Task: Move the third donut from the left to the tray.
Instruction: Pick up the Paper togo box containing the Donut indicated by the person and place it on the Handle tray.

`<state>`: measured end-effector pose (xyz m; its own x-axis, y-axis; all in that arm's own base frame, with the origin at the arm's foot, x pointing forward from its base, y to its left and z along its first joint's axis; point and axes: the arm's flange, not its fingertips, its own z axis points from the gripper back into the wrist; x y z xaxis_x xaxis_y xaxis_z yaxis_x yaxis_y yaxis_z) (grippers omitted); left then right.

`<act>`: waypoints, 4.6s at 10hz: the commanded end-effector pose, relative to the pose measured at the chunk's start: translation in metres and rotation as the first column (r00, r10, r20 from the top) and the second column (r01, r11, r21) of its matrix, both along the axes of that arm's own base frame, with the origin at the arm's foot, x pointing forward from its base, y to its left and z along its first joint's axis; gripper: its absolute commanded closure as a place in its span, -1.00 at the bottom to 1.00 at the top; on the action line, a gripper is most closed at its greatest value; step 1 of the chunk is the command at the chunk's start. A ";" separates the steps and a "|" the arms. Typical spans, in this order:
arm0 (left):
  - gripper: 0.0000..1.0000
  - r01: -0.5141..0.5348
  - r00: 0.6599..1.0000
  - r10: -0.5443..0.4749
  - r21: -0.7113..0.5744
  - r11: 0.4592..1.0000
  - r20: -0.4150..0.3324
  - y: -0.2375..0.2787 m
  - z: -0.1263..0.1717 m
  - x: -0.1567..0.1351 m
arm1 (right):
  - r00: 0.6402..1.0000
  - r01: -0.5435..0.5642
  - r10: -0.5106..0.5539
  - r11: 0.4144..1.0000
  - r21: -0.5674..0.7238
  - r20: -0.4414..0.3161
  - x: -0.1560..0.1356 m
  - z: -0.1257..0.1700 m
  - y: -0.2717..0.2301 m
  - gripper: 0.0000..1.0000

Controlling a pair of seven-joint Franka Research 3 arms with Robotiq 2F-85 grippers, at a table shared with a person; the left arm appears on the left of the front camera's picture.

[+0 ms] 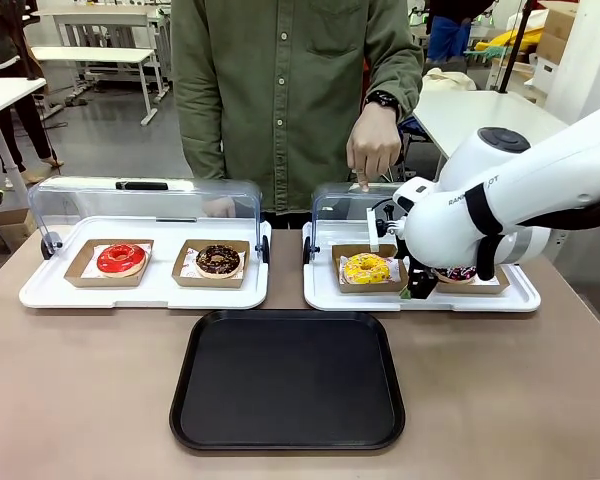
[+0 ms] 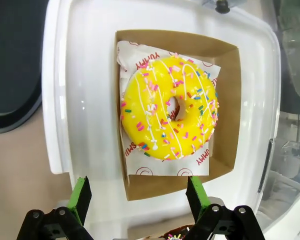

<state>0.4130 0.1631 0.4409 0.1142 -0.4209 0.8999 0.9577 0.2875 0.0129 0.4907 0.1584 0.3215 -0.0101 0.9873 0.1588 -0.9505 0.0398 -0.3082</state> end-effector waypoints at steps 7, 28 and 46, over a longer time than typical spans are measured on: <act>-1.00 0.008 1.000 -0.008 -0.011 1.000 0.004 0.000 0.002 0.000 | 1.000 0.007 -0.007 1.000 -0.010 0.001 0.006 -0.010 0.005 1.00; -1.00 0.008 1.000 -0.008 -0.011 1.000 0.004 0.000 0.002 0.000 | 0.995 0.056 -0.053 0.998 -0.035 0.085 -0.106 0.082 0.039 0.96; -1.00 0.008 1.000 -0.008 -0.011 1.000 0.004 0.000 0.002 0.000 | 0.997 0.002 -0.001 1.000 0.021 -0.077 -0.295 -0.018 0.130 0.96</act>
<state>0.4132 0.1633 0.4414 0.1133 -0.4212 0.8998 0.9577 0.2873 0.0139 0.2498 0.3604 0.3246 -0.0176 0.9843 0.1755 -0.9752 0.0219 -0.2202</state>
